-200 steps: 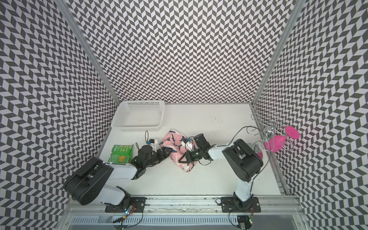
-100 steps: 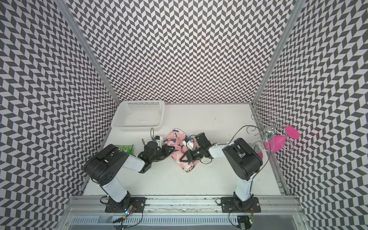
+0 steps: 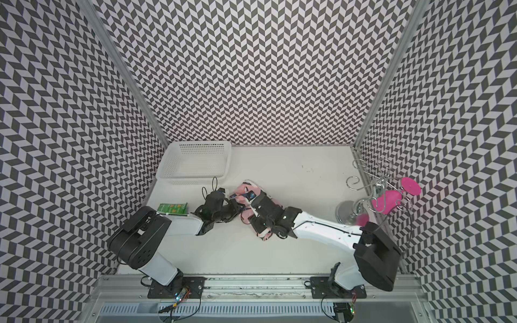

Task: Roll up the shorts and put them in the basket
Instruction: Roll the shorts at the center of the board.

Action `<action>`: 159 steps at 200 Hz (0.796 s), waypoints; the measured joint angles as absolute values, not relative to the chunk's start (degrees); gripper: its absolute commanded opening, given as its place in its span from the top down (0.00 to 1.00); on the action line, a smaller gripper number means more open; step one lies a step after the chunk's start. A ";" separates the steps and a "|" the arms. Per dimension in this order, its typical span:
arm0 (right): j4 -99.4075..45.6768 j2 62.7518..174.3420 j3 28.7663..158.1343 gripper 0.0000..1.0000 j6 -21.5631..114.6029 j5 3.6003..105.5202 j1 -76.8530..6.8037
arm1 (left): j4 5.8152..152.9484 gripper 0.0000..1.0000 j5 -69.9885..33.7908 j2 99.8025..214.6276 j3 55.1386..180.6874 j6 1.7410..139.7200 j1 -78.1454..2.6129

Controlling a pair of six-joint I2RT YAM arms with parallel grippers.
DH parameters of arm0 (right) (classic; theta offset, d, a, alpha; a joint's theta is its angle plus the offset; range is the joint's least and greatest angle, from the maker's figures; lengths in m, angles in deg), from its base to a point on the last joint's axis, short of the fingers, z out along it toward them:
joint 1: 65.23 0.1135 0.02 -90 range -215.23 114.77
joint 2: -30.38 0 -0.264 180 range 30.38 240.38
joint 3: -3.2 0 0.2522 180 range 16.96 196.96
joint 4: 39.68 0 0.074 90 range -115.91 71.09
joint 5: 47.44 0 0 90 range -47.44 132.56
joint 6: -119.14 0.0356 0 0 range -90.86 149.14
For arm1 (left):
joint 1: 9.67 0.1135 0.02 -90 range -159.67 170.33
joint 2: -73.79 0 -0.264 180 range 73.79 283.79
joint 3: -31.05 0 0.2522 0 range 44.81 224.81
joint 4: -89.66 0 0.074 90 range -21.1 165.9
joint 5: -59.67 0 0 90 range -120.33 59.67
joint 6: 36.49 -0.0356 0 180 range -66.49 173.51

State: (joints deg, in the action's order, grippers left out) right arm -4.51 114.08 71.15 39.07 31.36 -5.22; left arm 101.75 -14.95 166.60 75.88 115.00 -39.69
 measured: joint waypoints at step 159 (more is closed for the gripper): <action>-6.80 132.14 73.27 1.00 33.45 16.61 -0.48 | 99.82 0.37 -12.59 165.18 75.99 114.96 -39.03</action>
